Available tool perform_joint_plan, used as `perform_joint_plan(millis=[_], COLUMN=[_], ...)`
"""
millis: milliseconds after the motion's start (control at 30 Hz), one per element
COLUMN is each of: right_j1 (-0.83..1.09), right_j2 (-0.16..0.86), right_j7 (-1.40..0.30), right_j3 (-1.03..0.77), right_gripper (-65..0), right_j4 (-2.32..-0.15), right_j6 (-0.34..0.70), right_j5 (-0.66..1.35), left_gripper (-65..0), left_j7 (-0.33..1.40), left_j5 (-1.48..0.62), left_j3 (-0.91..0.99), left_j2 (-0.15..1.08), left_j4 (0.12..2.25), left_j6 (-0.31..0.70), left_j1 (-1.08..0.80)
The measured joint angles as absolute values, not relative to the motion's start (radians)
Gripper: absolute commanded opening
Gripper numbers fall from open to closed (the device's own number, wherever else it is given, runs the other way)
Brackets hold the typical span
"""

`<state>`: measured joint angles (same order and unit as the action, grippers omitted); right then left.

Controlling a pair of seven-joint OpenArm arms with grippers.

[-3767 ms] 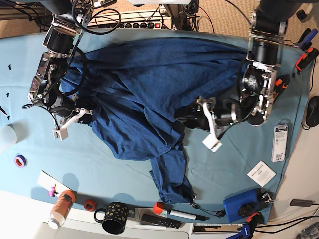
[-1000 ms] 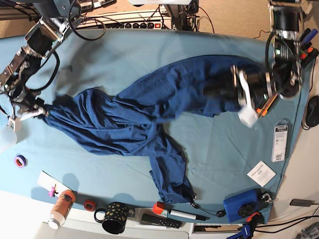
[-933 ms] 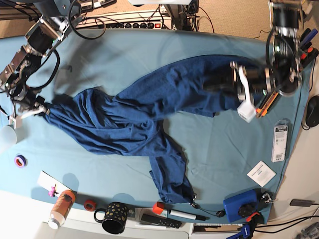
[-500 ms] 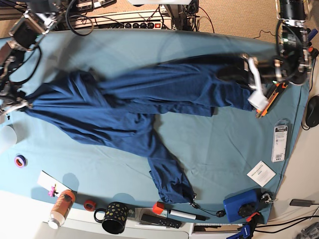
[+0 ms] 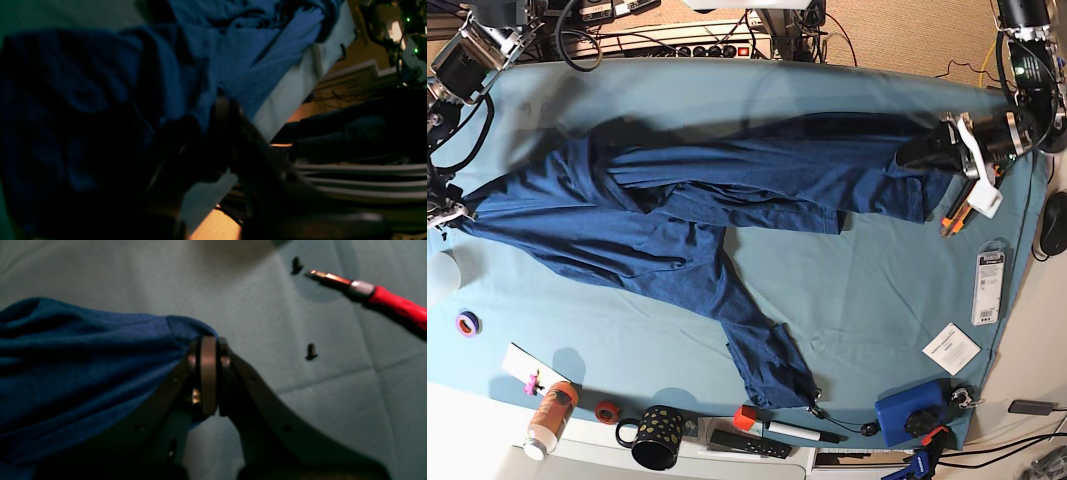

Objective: Layout the t-shirt on the table in an organized manner, then fold the t-shirt properly
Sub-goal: 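Spread the shirt by pulling both grippers apart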

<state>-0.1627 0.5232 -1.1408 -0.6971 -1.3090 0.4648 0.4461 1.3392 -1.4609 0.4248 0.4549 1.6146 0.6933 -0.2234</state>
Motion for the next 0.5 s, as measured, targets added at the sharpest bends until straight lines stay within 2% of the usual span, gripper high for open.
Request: perform_joint_plan(millis=[500], right_j1=[-0.163], right_j2=[0.523], right_j7=[-1.145], right_j3=[-0.697], right_gripper=[-65.0], right_j4=[-1.309], right_j6=[0.465], right_j5=[0.446], left_gripper=[-65.0], left_j7=[1.388], left_j5=[-1.465], left_j3=[0.425], left_j2=[0.455], left_j4=[1.615], left_j6=[0.671], left_j1=[-0.33])
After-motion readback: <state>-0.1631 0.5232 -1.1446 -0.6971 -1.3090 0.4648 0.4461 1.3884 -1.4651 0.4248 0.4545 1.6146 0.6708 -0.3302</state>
